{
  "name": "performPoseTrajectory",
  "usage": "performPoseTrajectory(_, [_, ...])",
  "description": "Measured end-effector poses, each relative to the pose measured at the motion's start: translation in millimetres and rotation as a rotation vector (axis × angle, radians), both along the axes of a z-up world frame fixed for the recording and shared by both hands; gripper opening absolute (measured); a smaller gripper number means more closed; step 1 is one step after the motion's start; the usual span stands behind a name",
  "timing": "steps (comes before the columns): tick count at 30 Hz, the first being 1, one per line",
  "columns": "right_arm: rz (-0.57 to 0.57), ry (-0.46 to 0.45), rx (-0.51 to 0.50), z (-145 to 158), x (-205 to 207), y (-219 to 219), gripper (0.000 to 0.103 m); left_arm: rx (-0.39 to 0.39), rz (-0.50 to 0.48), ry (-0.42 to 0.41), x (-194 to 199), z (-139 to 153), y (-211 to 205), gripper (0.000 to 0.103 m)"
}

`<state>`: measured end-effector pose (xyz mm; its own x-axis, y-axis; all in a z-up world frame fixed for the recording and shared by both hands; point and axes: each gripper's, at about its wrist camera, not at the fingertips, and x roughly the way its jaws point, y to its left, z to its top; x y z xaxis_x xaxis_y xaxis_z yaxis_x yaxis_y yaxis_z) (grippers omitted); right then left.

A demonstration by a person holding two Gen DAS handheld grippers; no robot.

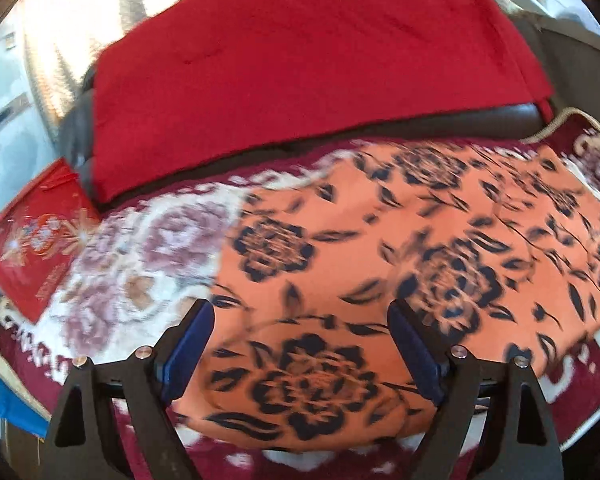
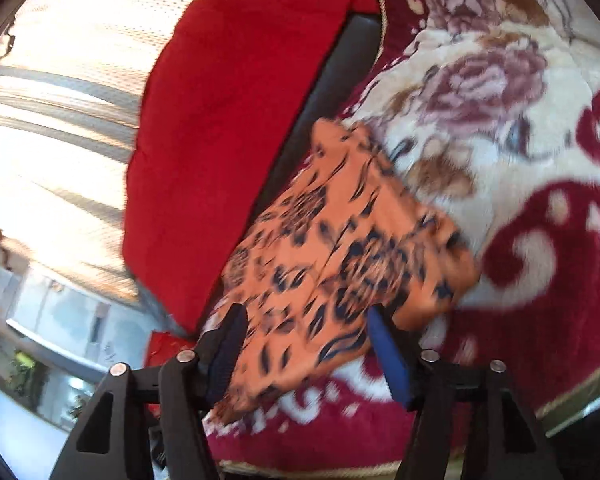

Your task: Fold small clothes

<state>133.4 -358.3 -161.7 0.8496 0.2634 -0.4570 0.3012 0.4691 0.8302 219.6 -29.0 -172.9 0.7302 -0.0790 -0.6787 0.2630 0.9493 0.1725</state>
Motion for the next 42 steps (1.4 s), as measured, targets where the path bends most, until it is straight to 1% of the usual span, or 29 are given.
performPoseTrajectory(1, [0.010,-0.003,0.021,-1.6,-4.1,2.8,0.068,0.004,0.014,-0.006,2.8,0.9,3.8,0.091])
performPoseTrajectory(3, [0.006,0.011,0.072,-9.3,-8.7,10.0,0.068,-0.003,0.042,0.014,7.1,1.1,11.4,0.092])
performPoseTrajectory(5, [-0.014,0.034,0.101,-19.0,-9.8,11.7,0.068,-0.033,0.052,0.062,13.8,-3.1,20.2,0.092])
performPoseTrajectory(7, [-0.040,0.063,0.092,-26.1,-4.5,11.1,0.068,-0.032,0.066,0.117,20.2,-10.9,26.9,0.092])
performPoseTrajectory(8, [-0.068,0.087,0.090,-29.8,-2.2,8.8,0.068,-0.024,0.069,0.138,20.6,-14.7,27.3,0.092])
performPoseTrajectory(9, [-0.084,0.089,0.098,-32.9,1.2,5.6,0.068,-0.012,0.071,0.159,20.8,-19.1,26.2,0.092])
performPoseTrajectory(11, [-0.125,0.082,0.126,-39.9,6.4,-5.2,0.068,0.044,0.063,0.216,22.7,-34.3,21.2,0.092])
performPoseTrajectory(12, [-0.144,0.088,0.141,-43.6,10.2,-9.4,0.068,0.063,0.057,0.228,22.8,-39.7,18.4,0.092])
performPoseTrajectory(14, [-0.172,0.087,0.178,-49.5,18.5,-15.8,0.068,0.063,0.053,0.196,19.2,-34.6,16.3,0.092])
performPoseTrajectory(15, [-0.179,0.078,0.172,-48.5,22.2,-16.8,0.068,0.054,0.044,0.171,16.2,-29.2,16.6,0.092])
performPoseTrajectory(16, [-0.173,0.073,0.139,-44.9,25.7,-16.1,0.068,0.036,0.035,0.136,13.1,-22.1,17.3,0.092])
performPoseTrajectory(18, [-0.158,0.078,0.078,-41.4,27.5,-13.4,0.068,0.020,0.035,0.101,10.3,-14.1,18.2,0.092])
performPoseTrajectory(21, [-0.173,0.066,0.083,-43.9,29.3,-13.3,0.068,-0.042,0.024,0.089,8.2,-3.4,21.1,0.092])
performPoseTrajectory(24, [-0.173,0.069,0.052,-42.6,43.4,-13.2,0.068,-0.066,0.027,0.073,7.6,4.5,22.6,0.092])
performPoseTrajectory(26, [-0.179,0.062,0.028,-41.5,53.5,-12.3,0.060,-0.077,0.025,0.061,8.5,8.4,23.9,0.092])
performPoseTrajectory(28, [-0.174,0.077,-0.001,-44.9,61.4,-12.3,0.023,-0.083,0.027,0.055,9.7,11.2,26.0,0.092])
performPoseTrajectory(29, [-0.174,0.093,-0.005,-50.5,65.1,-12.3,0.023,-0.090,0.026,0.056,12.1,11.3,28.0,0.092])
performPoseTrajectory(31, [-0.186,0.088,-0.010,-50.1,66.2,-10.0,0.021,-0.103,0.032,0.061,14.7,11.6,32.6,0.092])
performPoseTrajectory(34, [-0.167,0.113,-0.097,-34.9,73.3,-2.7,0.019,-0.115,0.041,0.073,22.0,7.9,40.4,0.092])
performPoseTrajectory(36, [-0.153,0.113,-0.141,-23.8,78.0,1.9,0.019,-0.123,0.050,0.072,22.8,8.3,44.0,0.092])
performPoseTrajectory(37, [-0.154,0.117,-0.141,-22.9,79.1,2.0,0.018,-0.126,0.053,0.070,23.2,8.1,45.4,0.092])
performPoseTrajectory(39, [-0.149,0.159,-0.094,-32.9,83.5,-0.9,0.018,-0.133,0.058,0.067,23.4,9.2,48.6,0.092])
performPoseTrajectory(41, [-0.157,0.153,-0.063,-39.2,81.5,-4.1,0.018,-0.139,0.066,0.063,23.1,10.5,52.6,0.092])
performPoseTrajectory(42, [-0.158,0.153,-0.069,-36.3,81.4,-3.1,0.018,-0.142,0.068,0.063,22.8,10.7,54.2,0.092])
